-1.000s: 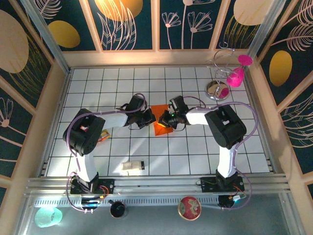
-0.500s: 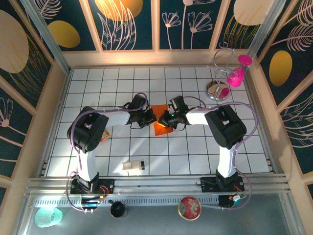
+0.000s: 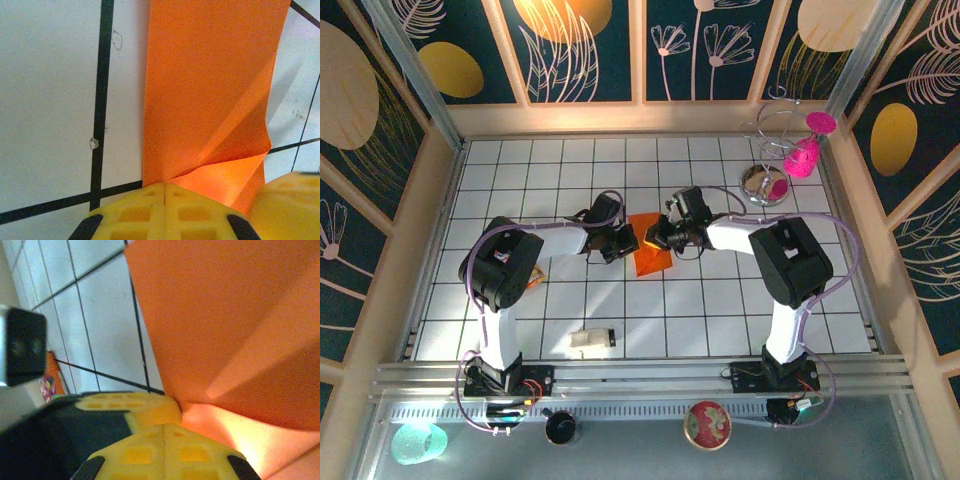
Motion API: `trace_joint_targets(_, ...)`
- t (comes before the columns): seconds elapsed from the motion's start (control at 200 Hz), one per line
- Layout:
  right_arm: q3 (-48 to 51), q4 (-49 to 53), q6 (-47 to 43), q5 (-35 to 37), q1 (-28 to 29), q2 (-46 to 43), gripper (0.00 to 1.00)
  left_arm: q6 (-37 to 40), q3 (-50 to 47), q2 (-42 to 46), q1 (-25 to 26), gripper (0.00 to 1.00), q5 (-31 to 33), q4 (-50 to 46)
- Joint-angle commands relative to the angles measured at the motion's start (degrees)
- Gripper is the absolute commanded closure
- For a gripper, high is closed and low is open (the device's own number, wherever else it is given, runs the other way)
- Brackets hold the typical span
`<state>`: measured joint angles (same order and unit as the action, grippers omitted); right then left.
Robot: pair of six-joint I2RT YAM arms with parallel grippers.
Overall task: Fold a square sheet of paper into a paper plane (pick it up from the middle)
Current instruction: Fold the triangle a second time at the center of the table.
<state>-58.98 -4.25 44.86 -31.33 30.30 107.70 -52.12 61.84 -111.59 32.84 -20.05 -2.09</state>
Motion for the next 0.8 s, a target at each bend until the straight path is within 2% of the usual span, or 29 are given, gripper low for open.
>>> trace_joint_targets(0.0,-1.2,1.9,-3.2,-0.5,-0.1,-0.1,1.0,1.3,0.4,-2.1,0.2,1.0,2.2,-3.9)
trace_joint_targets(0.616,1.2,3.4,-5.4,2.0,-0.6,4.1,1.0,1.5,0.9,-1.7,0.2,1.0,2.1,-4.3)
trace_joint_targets(0.791,3.0,3.4,-5.0,3.9,-0.8,4.8,1.0,1.9,3.1,1.9,0.3,1.0,1.7,-4.2)
